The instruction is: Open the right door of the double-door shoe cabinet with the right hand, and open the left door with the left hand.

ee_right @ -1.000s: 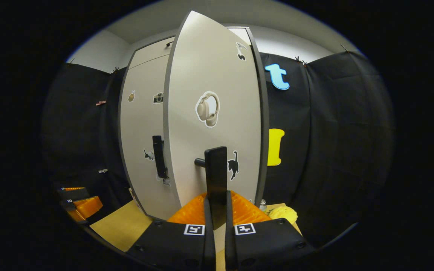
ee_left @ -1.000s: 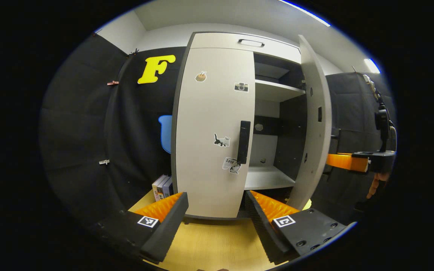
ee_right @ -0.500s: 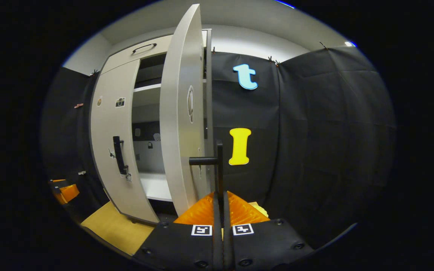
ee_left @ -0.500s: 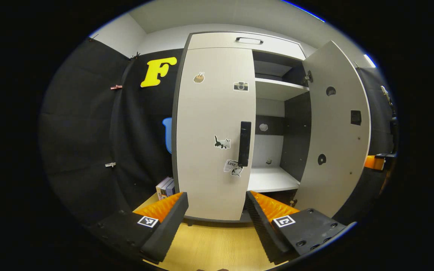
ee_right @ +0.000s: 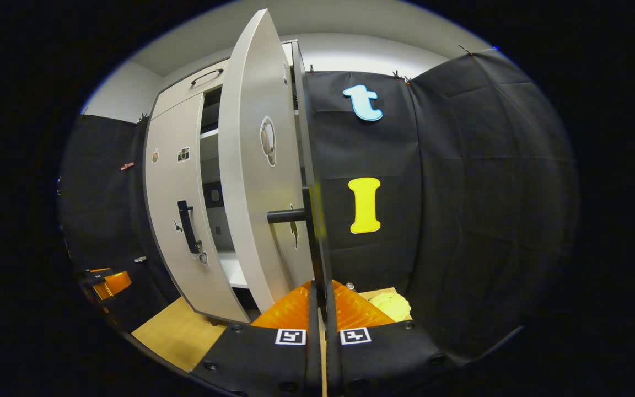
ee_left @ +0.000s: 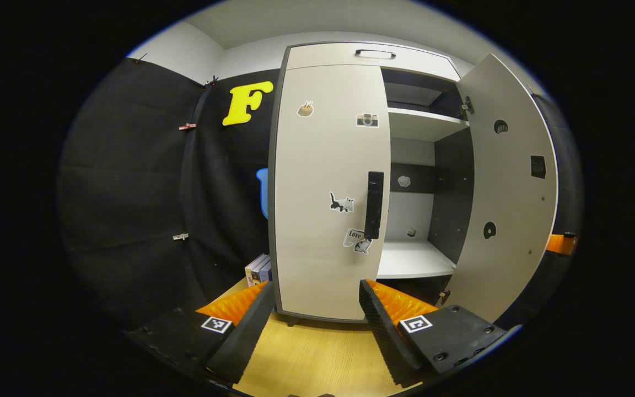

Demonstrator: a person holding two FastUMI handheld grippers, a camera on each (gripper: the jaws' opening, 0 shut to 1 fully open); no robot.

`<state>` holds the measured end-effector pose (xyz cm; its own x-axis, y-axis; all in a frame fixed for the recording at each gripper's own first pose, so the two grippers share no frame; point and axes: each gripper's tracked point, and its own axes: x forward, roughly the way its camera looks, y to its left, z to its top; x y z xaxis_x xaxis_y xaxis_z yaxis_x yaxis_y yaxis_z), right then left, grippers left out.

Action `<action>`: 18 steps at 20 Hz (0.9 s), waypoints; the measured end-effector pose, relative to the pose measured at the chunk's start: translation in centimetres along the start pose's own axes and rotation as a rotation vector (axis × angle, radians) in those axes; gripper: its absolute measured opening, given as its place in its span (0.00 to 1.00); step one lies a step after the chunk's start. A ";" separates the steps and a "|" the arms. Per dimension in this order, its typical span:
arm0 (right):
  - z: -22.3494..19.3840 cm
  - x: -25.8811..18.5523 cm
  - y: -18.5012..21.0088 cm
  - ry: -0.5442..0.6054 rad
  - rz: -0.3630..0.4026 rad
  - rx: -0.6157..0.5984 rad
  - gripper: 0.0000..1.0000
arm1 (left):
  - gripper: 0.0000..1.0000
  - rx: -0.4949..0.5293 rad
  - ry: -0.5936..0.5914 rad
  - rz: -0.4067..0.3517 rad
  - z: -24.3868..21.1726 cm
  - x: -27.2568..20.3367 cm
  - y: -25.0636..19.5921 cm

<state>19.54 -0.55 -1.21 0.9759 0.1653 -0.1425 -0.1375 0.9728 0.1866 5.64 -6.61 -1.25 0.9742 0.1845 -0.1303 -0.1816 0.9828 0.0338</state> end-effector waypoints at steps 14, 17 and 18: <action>-7.8 -12.1 7.7 0.027 -0.177 0.039 0.68 | 0.95 0.030 -0.035 -0.201 2.1 0.2 4.5; -8.5 -11.8 10.3 0.022 -0.129 0.014 0.97 | 0.95 0.015 -0.076 -0.232 4.4 1.6 3.3; -8.5 -11.6 10.9 0.020 -0.117 0.003 0.99 | 0.95 0.020 -0.087 -0.236 5.0 2.2 2.9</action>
<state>5.30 9.53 -5.82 0.9816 0.0543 -0.1830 -0.0226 0.9850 0.1709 7.90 -3.45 3.51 0.9973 -0.0524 -0.0508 0.0541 0.9980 0.0321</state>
